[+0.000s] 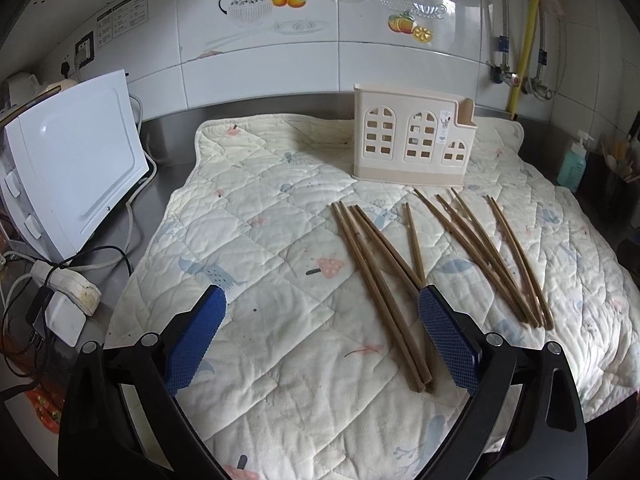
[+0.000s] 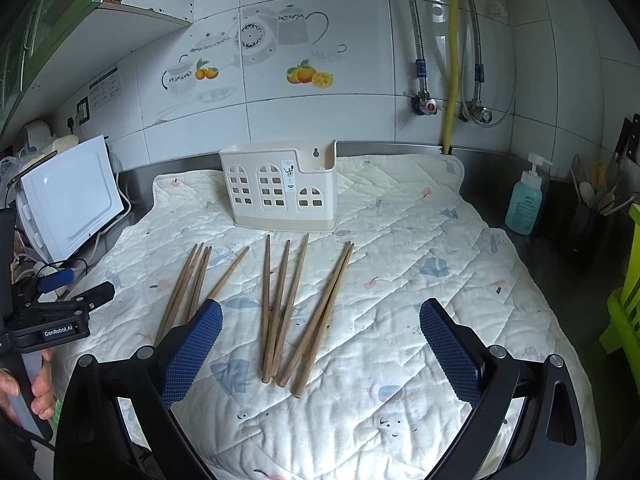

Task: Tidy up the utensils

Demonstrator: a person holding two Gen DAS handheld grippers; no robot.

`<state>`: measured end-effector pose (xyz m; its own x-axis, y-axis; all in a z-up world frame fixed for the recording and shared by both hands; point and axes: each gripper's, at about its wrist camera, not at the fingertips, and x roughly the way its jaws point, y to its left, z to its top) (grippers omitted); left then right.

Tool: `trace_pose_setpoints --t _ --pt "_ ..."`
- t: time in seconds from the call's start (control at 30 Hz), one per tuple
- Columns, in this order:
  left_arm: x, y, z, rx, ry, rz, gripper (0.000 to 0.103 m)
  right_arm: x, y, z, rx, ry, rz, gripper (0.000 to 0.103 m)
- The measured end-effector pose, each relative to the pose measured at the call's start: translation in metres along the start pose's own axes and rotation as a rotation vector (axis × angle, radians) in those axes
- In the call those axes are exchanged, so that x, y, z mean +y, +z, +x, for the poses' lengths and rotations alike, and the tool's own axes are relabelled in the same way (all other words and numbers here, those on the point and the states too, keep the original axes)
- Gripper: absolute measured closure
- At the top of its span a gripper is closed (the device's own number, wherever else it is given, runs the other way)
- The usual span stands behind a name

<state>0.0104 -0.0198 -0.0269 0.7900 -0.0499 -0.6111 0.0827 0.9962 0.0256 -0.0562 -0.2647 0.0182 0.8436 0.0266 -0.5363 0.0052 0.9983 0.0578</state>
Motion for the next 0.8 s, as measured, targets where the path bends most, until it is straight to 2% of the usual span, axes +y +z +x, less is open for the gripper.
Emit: trace_pose_setpoints --t 0.37,0.43,0.6,0.8 --pt "-0.011 -0.015 0.032 0.13 -0.011 -0.012 0.013 -0.01 -0.006 0.009 0.027 -0.003 0.017 0.007" --pt "-0.014 -0.017 0.039 0.159 -0.008 -0.008 0.018 -0.013 -0.008 0.011 0.031 -0.002 0.025 0.007" --pt "-0.018 -0.021 0.053 0.222 -0.003 -0.014 0.023 -0.017 -0.009 0.014 0.034 0.002 0.035 0.007" --pt "-0.022 -0.023 0.063 0.253 0.019 -0.008 0.026 -0.02 -0.011 0.018 0.043 0.006 0.043 0.007"
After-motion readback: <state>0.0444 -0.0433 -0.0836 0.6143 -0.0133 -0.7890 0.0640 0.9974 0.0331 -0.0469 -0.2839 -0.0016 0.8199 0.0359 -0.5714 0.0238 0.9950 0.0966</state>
